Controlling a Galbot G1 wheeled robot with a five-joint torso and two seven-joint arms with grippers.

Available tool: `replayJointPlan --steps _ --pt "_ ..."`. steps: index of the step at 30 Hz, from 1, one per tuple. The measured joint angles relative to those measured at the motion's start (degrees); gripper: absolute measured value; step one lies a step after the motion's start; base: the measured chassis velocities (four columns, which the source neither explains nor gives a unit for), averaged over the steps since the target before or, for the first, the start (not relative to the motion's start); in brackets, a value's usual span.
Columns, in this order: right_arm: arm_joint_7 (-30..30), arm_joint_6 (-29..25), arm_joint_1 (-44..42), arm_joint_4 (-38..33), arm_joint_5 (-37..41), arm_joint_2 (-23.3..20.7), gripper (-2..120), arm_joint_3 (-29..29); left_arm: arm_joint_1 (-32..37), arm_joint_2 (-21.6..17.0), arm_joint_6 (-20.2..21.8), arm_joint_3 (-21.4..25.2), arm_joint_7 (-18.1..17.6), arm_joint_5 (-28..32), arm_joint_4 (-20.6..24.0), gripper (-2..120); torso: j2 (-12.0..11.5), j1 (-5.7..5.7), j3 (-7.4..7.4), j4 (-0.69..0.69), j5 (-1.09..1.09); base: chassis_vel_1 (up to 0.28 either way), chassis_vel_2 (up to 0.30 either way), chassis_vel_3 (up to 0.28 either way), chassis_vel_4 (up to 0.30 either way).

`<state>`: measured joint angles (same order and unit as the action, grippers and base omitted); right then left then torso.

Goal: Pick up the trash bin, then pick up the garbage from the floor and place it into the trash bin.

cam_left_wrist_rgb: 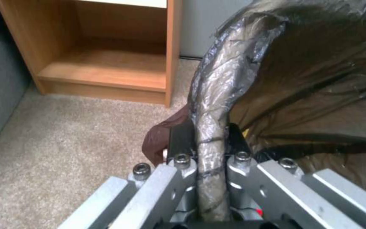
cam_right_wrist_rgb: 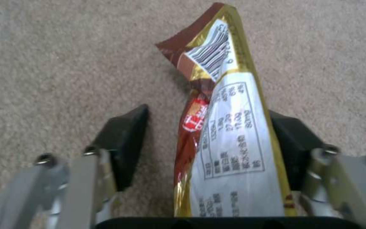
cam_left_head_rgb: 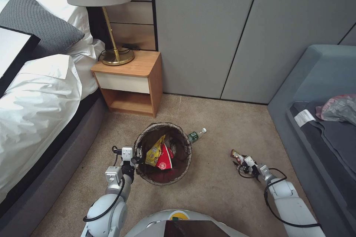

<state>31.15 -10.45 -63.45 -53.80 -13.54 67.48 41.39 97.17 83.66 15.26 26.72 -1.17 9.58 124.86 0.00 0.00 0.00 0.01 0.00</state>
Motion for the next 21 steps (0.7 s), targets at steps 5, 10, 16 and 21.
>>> replayJointPlan --steps 5,10,16,21 --pt "-0.63 -0.08 -0.42 -0.02 0.14 0.71 43 0.15 -0.05 -0.07 0.00 -0.02 -0.01 0.16 -0.04 2 0.00 0.00 0.00 -0.02 0.01 0.000 0.000 0.000 0.000" --pt "-0.90 -0.36 -0.69 0.03 0.27 0.85 26 0.35 -0.02 -0.16 0.00 0.12 -0.02 0.30 0.04 2 0.00 0.00 0.00 -0.03 -0.02 0.000 0.000 0.000 0.000" --pt "-1.53 -0.62 -1.05 -0.11 0.91 0.80 0 0.79 -0.08 -0.14 0.00 0.06 -0.01 0.32 0.18 2 0.00 0.00 0.00 0.00 0.01 0.000 0.000 0.000 0.000" --pt "-1.73 -1.01 -1.29 -0.37 1.01 0.80 0 0.96 -0.03 -0.18 0.00 0.08 -0.02 0.31 0.32 2 0.00 0.00 0.00 -0.01 0.00 0.000 0.000 0.000 0.000"
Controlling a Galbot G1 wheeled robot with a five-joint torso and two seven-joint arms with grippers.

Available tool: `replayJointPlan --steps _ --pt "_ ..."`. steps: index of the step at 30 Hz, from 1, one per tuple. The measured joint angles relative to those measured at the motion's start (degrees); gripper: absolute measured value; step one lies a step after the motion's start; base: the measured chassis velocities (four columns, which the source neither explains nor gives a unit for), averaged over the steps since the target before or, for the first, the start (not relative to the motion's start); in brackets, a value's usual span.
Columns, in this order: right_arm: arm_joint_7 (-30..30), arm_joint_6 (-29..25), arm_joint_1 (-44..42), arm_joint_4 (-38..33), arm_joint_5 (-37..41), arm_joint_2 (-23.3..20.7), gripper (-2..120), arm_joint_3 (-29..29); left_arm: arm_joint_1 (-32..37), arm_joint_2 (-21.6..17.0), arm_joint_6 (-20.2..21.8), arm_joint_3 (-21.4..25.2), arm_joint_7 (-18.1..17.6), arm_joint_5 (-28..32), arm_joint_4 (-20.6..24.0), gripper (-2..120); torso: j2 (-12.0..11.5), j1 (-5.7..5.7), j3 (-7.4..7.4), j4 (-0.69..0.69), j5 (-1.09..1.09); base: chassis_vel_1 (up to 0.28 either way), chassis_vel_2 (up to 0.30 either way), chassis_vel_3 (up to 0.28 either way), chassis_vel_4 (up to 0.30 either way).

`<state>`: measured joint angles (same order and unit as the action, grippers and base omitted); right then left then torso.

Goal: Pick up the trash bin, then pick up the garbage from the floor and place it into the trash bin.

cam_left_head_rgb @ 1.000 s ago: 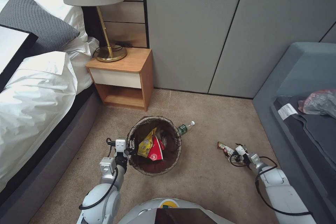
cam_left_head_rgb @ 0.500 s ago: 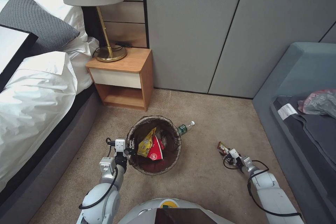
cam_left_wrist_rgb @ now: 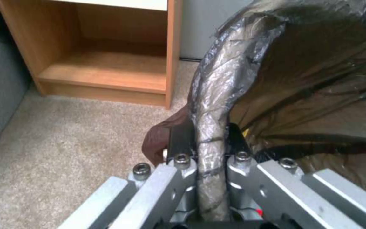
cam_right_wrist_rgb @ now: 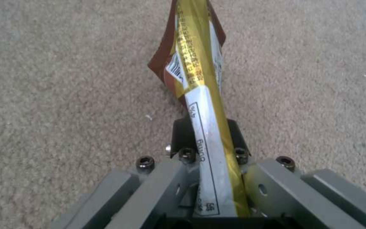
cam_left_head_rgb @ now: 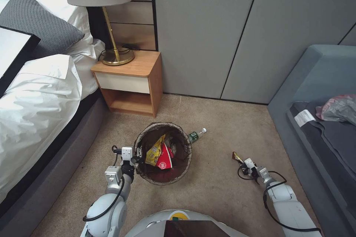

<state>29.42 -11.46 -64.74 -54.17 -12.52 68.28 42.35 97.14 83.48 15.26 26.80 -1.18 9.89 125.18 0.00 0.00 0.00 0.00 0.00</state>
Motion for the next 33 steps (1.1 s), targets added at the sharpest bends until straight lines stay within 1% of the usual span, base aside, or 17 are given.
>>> replayJointPlan --steps 5,8,10,11,14,16,18,19,20,22,23,26,27,29,30,31,33 --pt "-1.01 -0.88 -0.71 -1.34 0.62 -0.06 0 0.21 0.03 -0.01 0.00 0.01 0.00 -0.02 0.09 2 0.00 0.00 0.00 -0.01 0.00 0.000 0.000 0.000 0.000" --pt "-2.75 -1.66 -2.18 -4.72 3.31 -0.10 0 -0.03 0.01 -0.01 0.00 0.01 0.01 -0.05 0.07 2 0.00 0.00 0.00 0.00 0.00 0.000 0.000 0.000 0.000" --pt "-4.76 -2.80 -4.12 -9.98 7.62 0.12 0 -0.76 -0.09 0.01 0.00 -0.05 0.01 -0.05 -0.13 2 0.00 0.00 0.00 0.01 0.00 0.000 0.000 0.000 0.000" --pt "-4.76 -2.80 -4.12 -9.98 7.62 0.12 0 -0.76 -0.09 0.01 0.00 -0.05 0.01 -0.05 -0.13 2 0.00 0.00 0.00 0.01 0.00 0.000 0.000 0.000 0.000" --pt "-6.16 -6.96 -6.14 -18.29 14.24 1.26 0 -2.37 -0.15 -0.07 0.07 -0.22 -0.07 -0.05 -0.26 2 0.00 0.00 0.00 0.00 -0.02 0.000 0.000 0.000 0.000" --pt "-6.23 -7.67 -6.55 -20.41 15.43 1.51 0 -2.72 -0.15 -0.12 0.10 -0.27 -0.09 -0.04 -0.26 2 0.00 0.00 0.00 -0.02 -0.02 0.000 0.000 0.000 0.000" --pt "-6.26 -8.62 -8.00 -27.15 19.13 2.08 0 -4.02 -0.06 -0.27 0.24 -0.38 -0.14 -0.01 -0.27 2 0.00 0.00 0.00 -0.02 0.03 0.000 0.000 0.000 0.000" --pt "-6.26 -8.62 -8.00 -27.15 19.13 2.08 0 -4.02 -0.06 -0.27 0.24 -0.38 -0.14 -0.01 -0.27 2 0.00 0.00 0.00 -0.02 0.03 0.000 0.000 0.000 0.000" --pt "-6.19 -9.00 -9.34 -34.06 22.05 2.46 0 -5.76 0.06 -0.38 0.61 -0.54 -0.17 0.26 -0.26 2 0.00 0.00 0.00 0.00 -0.01 0.000 0.000 0.000 0.000" --pt "-6.02 -9.28 -10.14 -39.83 24.00 2.57 0 -7.42 0.12 -0.43 0.92 -0.73 -0.20 0.55 -0.25 2 0.00 0.00 0.00 0.00 0.02 0.000 0.000 0.000 0.000" --pt "-6.02 -9.28 -10.14 -39.83 24.00 2.57 0 -7.42 0.12 -0.43 0.92 -0.73 -0.20 0.55 -0.25 2 0.00 0.00 0.00 0.00 0.02 0.000 0.000 0.000 0.000" --pt "-5.02 -8.24 -11.60 -53.34 28.00 2.22 0 -11.99 0.18 -0.48 1.43 -1.09 -0.27 0.84 -0.20 2 0.00 0.00 0.00 -0.01 0.03 0.000 0.000 0.000 0.000" --pt "-5.02 -8.24 -11.60 -53.34 28.00 2.22 0 -11.99 0.18 -0.48 1.43 -1.09 -0.27 0.84 -0.20 2 0.00 0.00 0.00 -0.01 0.03 0.000 0.000 0.000 0.000" --pt "-4.70 -7.00 -11.84 -58.08 28.62 1.59 0 -14.15 0.16 -0.48 1.65 -1.17 -0.30 0.90 -0.09 2 0.00 0.00 0.00 -0.01 0.01 0.000 0.000 0.000 0.000" --pt "-5.05 -5.60 -11.86 -61.92 29.02 0.57 0 -16.78 0.09 -0.47 1.81 -1.41 -0.33 0.92 -0.05 2 0.00 0.00 0.00 0.00 0.01 0.000 0.000 0.000 0.000" --pt "-5.05 -5.60 -11.86 -61.92 29.02 0.57 0 -16.78 0.09 -0.47 1.81 -1.41 -0.33 0.92 -0.05 2 0.00 0.00 0.00 0.00 0.01 0.000 0.000 0.000 0.000" --pt "-6.27 -4.22 -11.58 -64.90 29.51 -1.23 0 -20.26 0.05 -0.42 1.96 -1.58 -0.32 0.94 -0.01 2 0.00 0.00 0.00 0.00 0.01 0.000 0.000 0.000 0.000"
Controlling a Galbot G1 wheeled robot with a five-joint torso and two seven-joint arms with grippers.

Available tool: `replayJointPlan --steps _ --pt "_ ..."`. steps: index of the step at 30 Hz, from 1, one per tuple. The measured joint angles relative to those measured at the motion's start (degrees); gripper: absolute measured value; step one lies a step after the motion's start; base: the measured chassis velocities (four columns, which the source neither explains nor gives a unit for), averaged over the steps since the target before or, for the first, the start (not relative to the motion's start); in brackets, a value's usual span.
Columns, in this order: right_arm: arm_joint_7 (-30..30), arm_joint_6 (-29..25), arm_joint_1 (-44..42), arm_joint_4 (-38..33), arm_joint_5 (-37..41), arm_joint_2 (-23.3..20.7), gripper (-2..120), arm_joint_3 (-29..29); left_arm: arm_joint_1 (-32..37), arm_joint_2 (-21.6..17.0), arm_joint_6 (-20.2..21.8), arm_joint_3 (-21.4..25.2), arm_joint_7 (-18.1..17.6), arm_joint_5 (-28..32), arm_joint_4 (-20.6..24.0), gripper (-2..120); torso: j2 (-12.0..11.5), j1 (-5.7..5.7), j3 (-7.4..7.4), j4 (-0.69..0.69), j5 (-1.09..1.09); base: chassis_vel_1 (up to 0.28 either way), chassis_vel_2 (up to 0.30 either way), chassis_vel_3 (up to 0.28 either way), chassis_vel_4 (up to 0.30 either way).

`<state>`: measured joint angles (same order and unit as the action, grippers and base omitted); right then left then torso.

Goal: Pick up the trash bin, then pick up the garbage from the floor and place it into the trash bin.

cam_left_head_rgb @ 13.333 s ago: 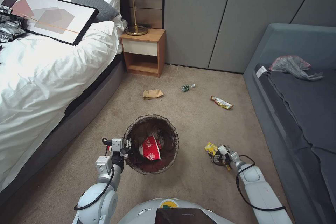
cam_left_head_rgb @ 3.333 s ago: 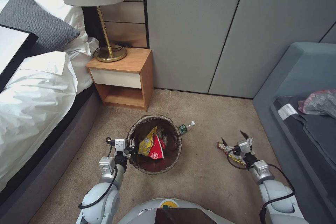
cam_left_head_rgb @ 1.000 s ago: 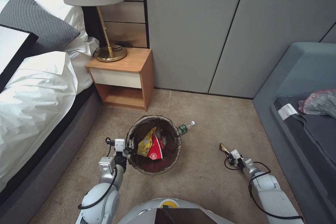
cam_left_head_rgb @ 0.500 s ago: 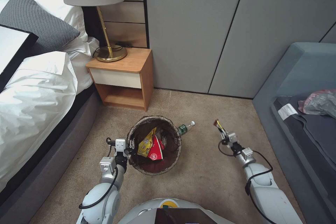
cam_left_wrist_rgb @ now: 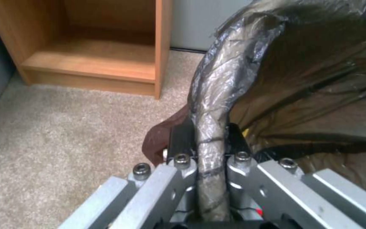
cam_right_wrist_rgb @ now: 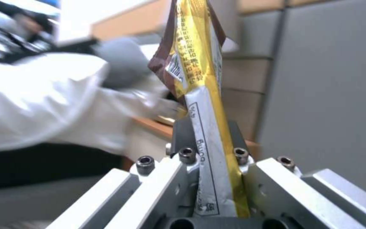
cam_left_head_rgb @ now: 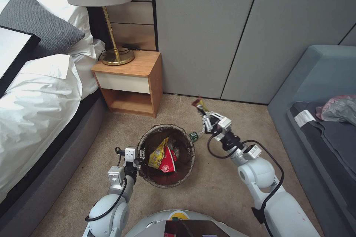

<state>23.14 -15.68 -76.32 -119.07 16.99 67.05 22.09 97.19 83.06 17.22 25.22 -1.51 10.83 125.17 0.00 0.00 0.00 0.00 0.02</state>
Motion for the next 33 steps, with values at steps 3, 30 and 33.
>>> replayJointPlan --steps 3,30,33 --pt "-1.50 1.93 0.81 -2.37 0.68 -2.79 0 -5.25 -0.01 0.08 0.22 -0.12 -0.01 0.01 0.10 2 0.00 0.00 0.00 0.00 -0.01 0.000 0.000 0.000 0.000" --pt "-2.95 2.39 2.74 7.19 -6.10 0.12 13 -17.32 0.04 1.12 0.68 -1.57 -0.02 -0.97 0.72 2 0.00 0.00 0.00 -0.01 -0.01 0.000 0.000 0.000 0.000" --pt "-3.15 2.25 2.43 8.42 -6.70 0.73 22 -17.83 0.08 1.12 0.68 -1.51 -0.04 -0.97 0.73 2 0.00 0.00 0.00 0.00 -0.02 0.000 0.000 0.000 0.000"
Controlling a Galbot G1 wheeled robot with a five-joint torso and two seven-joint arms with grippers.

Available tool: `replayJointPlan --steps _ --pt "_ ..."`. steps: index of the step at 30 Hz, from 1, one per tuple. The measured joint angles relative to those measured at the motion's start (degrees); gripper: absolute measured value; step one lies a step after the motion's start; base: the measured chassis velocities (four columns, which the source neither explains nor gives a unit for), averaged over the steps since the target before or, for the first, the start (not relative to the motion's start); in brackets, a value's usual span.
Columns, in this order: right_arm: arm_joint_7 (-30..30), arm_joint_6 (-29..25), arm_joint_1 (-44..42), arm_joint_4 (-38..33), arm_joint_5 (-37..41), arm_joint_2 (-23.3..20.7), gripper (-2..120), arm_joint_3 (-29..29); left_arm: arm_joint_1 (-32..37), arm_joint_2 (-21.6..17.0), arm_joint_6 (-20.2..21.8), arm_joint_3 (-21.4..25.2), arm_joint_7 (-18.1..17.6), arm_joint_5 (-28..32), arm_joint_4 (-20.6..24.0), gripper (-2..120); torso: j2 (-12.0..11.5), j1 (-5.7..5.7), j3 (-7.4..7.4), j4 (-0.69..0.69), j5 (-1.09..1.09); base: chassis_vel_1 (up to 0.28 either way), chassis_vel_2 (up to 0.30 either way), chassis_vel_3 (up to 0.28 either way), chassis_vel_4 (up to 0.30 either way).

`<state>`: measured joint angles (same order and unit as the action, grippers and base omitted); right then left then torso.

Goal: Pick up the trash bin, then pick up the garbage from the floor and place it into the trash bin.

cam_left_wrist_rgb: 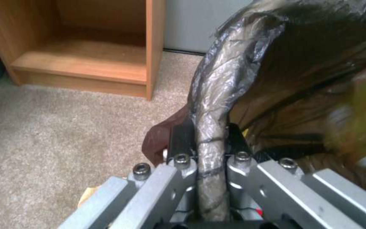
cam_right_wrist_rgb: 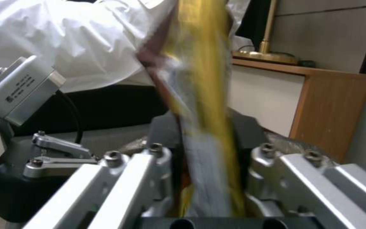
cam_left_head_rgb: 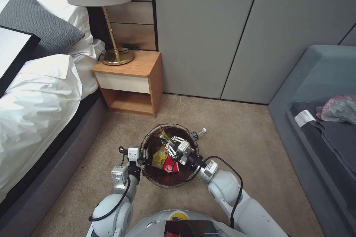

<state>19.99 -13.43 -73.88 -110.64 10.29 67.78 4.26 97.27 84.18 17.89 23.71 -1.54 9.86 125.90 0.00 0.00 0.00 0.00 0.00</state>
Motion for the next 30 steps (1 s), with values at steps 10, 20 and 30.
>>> replayJointPlan --steps 10,20,30 --pt "0.09 -1.14 -1.46 1.60 -2.09 1.15 63 0.00 -0.53 0.05 0.00 0.12 -0.01 0.27 -0.26 2 0.00 0.00 0.00 0.00 0.01 0.000 0.000 0.000 0.000" --pt "0.01 -2.03 -2.50 0.43 -2.87 1.04 96 1.22 -0.35 -0.07 0.97 0.38 -0.55 0.37 -0.16 2 0.00 0.00 0.00 0.00 0.00 0.000 0.000 0.000 0.000" --pt "-3.53 -3.21 -4.53 -10.08 -1.49 0.95 100 8.82 -0.58 -0.25 1.44 0.44 -0.78 0.37 -0.92 2 0.00 0.00 0.00 0.00 0.00 0.000 0.000 0.000 0.000"
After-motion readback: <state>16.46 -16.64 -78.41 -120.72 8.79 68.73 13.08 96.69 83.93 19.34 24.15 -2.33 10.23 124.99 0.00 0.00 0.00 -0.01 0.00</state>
